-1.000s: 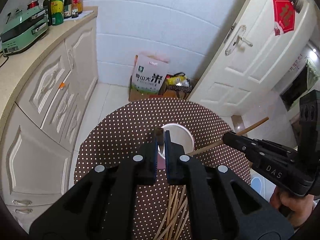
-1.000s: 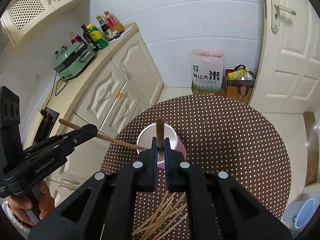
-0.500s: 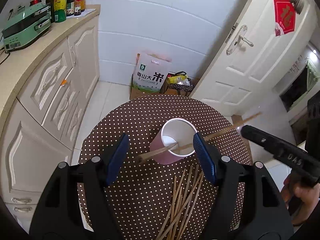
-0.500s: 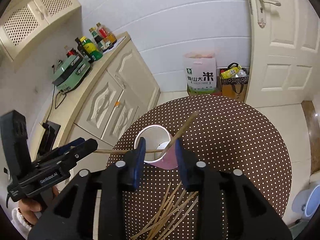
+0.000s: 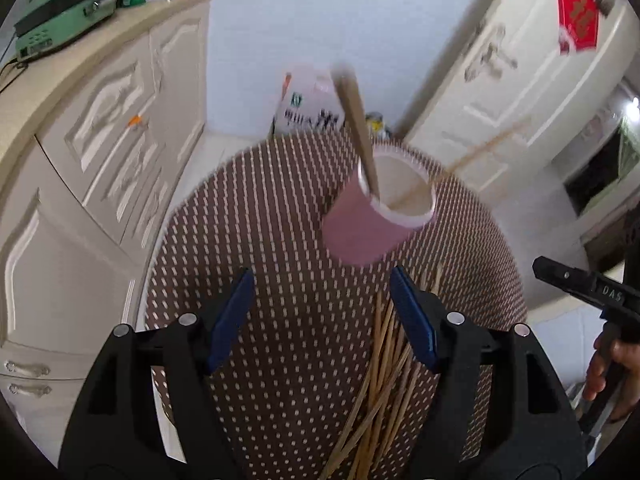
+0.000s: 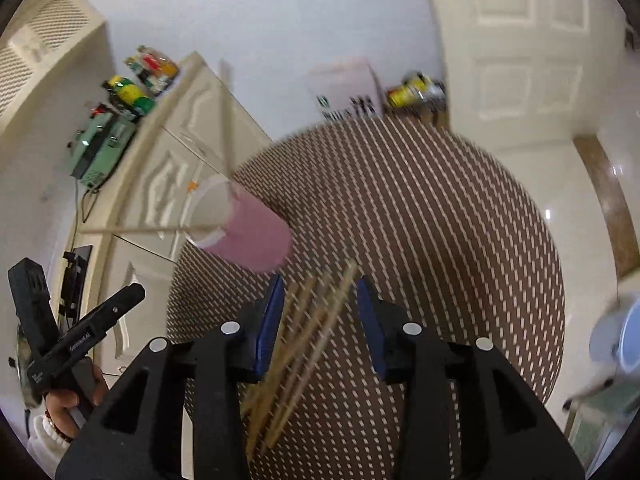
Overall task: Organize utensils
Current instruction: 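Move both open grippers back down to the chopstick pile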
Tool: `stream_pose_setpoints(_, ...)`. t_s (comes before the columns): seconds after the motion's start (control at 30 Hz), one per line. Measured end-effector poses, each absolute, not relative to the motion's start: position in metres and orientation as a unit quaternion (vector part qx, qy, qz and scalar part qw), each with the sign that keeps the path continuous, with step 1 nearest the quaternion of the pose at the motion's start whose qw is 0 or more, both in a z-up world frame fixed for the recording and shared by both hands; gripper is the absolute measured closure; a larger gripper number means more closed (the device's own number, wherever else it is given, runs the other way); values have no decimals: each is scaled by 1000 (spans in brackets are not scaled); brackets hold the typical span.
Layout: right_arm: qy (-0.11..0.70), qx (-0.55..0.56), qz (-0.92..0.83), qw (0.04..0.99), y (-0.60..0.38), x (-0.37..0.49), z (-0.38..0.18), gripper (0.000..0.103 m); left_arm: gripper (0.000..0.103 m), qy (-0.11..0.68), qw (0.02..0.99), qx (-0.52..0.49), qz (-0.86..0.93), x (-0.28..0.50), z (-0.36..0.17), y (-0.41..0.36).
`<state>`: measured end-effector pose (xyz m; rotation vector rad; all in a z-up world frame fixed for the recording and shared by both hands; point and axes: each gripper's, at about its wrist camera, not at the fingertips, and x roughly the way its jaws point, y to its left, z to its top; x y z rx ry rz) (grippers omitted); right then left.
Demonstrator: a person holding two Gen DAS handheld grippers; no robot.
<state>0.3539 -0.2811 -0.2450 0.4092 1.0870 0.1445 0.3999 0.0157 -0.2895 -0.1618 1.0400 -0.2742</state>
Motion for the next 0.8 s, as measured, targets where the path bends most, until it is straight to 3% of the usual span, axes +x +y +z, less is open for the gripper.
stream_pose_setpoints(0.33, 569, 239, 53, 785, -293, 335, -303, 67, 34, 555, 805, 1, -208, 395, -346, -69)
stream_pose_setpoints(0.67, 582, 256, 56, 770, -313, 332, -317, 67, 69, 592, 761, 83, -251, 404, -382, -137)
stream_pose_setpoints(0.73, 583, 258, 56, 769, -317, 333, -317, 67, 69, 595, 758, 93, -249, 406, -386, -142)
stream_pose_setpoints(0.8, 583, 261, 57, 768, -322, 334, -317, 67, 77, 599, 755, 100, -248, 408, -389, -146)
